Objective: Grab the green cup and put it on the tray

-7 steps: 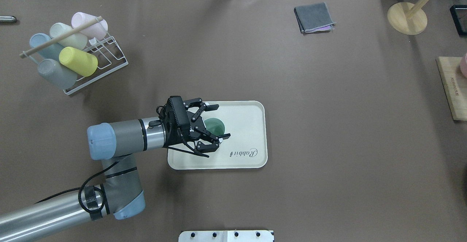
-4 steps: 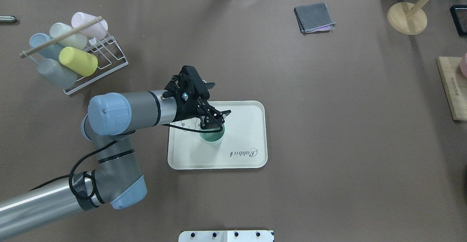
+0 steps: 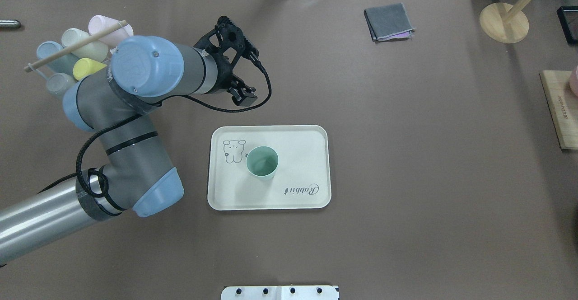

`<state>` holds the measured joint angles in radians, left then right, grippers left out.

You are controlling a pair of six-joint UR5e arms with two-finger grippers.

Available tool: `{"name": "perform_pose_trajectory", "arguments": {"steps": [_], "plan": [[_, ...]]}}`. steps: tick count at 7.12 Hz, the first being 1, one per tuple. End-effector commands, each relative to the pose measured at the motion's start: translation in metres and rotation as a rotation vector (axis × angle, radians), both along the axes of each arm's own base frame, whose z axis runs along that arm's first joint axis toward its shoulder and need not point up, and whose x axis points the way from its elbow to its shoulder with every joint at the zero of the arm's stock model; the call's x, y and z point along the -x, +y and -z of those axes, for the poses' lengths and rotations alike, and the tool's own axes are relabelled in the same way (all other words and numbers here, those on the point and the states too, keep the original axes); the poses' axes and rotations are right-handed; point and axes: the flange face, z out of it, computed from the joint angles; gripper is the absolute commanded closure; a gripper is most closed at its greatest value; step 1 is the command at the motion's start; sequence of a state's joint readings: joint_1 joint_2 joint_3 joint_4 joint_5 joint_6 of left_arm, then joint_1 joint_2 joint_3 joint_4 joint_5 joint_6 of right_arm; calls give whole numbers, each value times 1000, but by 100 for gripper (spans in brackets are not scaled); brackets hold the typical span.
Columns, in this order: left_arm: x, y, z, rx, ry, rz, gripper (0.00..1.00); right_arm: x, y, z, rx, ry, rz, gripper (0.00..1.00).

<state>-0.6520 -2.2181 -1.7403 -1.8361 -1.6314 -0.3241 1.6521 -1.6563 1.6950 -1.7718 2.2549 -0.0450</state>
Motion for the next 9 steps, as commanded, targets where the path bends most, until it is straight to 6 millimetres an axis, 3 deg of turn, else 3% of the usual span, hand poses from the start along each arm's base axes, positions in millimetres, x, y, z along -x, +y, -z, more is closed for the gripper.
{"name": "perform_pose_trajectory", "arguments": {"steps": [1, 2, 3, 4, 5, 6, 9], "plan": [[49, -41, -14, 117, -113, 91, 1, 0, 0, -1, 2, 0, 0, 0], [71, -52, -11, 116, -94, 117, 1, 0, 0, -1, 1, 0, 1, 0], [116, -68, -27, 191, -53, 87, 2, 0, 0, -1, 2, -2, -1, 0], [175, -91, -49, 283, -6, 74, 2, 0, 0, 0, 0, 0, 1, 0], [240, -103, -84, 402, 54, 59, 2, 0, 0, -1, 2, -2, -1, 0], [288, -103, -124, 514, 117, 33, 2, 0, 0, 0, 0, -2, 1, 0], [371, -81, -234, 667, 112, 101, 2, 0, 0, 0, 0, -2, 1, 0]]}}
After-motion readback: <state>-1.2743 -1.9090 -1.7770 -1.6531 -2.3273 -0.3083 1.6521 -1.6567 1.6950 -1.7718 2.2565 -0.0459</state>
